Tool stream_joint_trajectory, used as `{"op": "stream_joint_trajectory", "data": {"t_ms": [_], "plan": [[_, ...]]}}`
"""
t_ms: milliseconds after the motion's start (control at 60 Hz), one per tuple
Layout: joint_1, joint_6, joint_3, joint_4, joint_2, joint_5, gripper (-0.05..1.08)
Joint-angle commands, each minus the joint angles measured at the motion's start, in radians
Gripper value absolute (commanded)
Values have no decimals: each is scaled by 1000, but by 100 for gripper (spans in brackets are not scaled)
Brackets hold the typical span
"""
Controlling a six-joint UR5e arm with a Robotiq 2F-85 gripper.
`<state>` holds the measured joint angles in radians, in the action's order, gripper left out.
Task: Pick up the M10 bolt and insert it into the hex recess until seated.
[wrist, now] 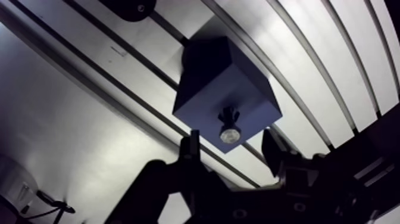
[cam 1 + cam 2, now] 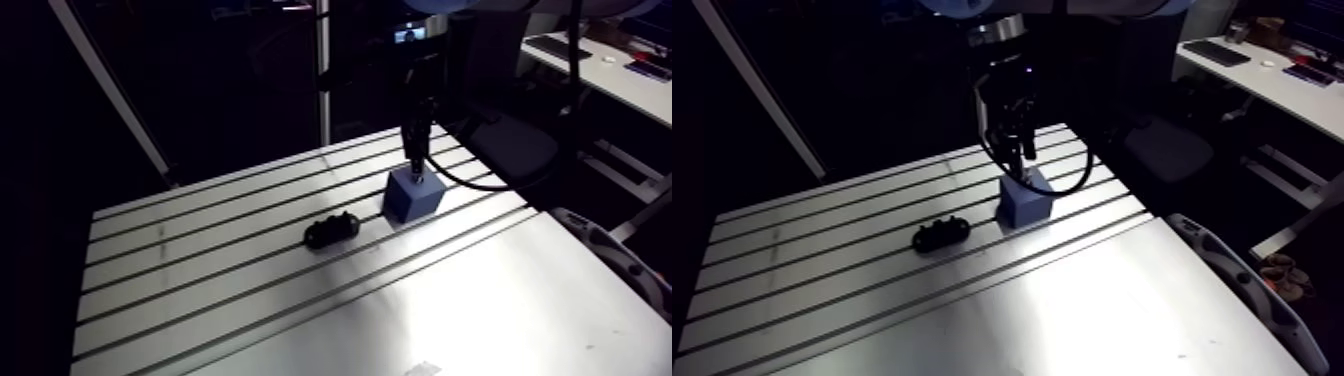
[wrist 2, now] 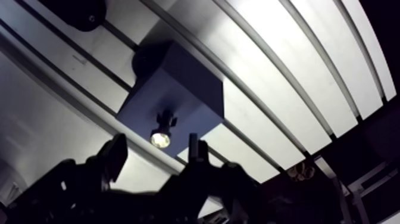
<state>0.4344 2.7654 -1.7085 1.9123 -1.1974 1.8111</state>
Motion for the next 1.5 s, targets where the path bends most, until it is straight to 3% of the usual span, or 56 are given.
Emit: {"op": "stream_joint_trajectory", "data": {"t_ms": [17,333,467,500,600,817,1150,1500], "plan": [[-6,0,3,0,-3,-2,0],[-6,-7,5,1,-3,-8,0],[-5,-12,5,3,-4,-27,0],[-5,-15,5,3,-8,-39,0],[-5,-34,9,6,-18,-47,0],[-5,-98,7,70,-24,-49,0],[1,-131,2,66,-33,-48,1],[6,-278,-11,63,-35,-49,4]]}}
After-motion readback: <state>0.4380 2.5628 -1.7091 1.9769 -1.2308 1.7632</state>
